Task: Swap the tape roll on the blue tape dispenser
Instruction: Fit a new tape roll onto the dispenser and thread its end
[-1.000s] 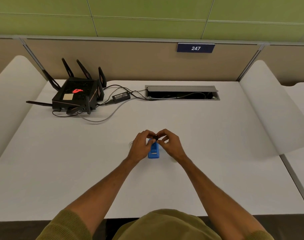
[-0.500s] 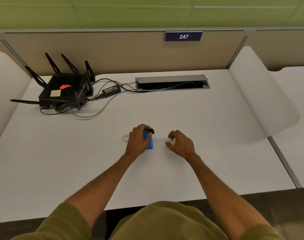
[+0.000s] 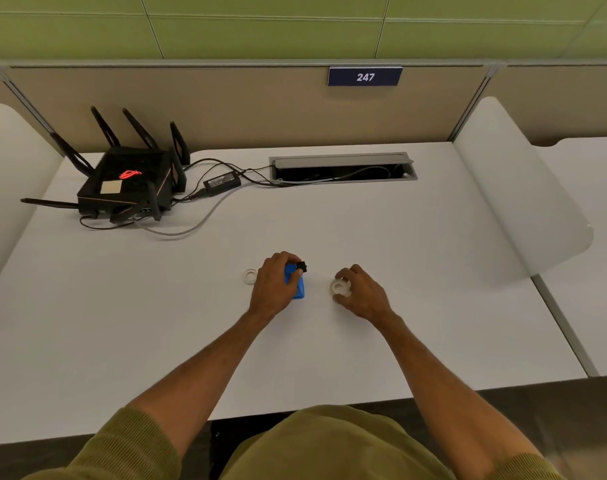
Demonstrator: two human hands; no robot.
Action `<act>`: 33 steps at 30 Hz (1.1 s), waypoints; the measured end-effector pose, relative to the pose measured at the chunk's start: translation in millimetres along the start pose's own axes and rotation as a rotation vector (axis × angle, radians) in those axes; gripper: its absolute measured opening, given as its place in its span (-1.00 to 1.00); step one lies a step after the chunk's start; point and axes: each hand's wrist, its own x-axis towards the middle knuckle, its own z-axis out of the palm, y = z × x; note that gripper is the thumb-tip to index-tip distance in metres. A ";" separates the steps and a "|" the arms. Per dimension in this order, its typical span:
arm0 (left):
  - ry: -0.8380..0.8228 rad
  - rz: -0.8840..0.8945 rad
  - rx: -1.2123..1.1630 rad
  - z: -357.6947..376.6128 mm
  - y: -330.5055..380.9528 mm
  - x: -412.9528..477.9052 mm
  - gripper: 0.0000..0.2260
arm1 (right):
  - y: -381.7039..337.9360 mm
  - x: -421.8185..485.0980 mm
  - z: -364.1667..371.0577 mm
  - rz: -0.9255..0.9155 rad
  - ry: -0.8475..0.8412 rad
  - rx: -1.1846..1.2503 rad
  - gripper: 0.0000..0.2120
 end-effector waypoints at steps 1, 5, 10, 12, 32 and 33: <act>0.000 0.001 -0.005 -0.1 -1.1 -1.0 -0.80 | -0.8 0.7 -0.1 0.005 0.013 0.061 -0.54; -0.023 -0.021 -0.047 -0.2 -3.5 -5.4 -0.80 | -7.9 3.6 -0.8 -0.010 0.053 0.344 -0.54; -0.032 -0.049 -0.070 -1.5 -4.9 -7.4 -0.77 | -19.5 9.3 -3.8 -0.010 0.008 0.599 -0.63; -0.019 -0.059 -0.068 -2.6 -5.4 -6.8 -0.78 | -23.9 12.4 -5.6 -0.006 -0.012 0.663 -0.62; 0.061 0.008 -0.065 -18.6 5.4 -2.6 -0.81 | -50.9 22.0 -15.5 -0.051 -0.049 0.969 -0.60; 0.062 0.008 -0.064 -19.2 6.2 -1.7 -0.80 | -51.8 22.1 -14.8 -0.049 -0.048 0.956 -0.60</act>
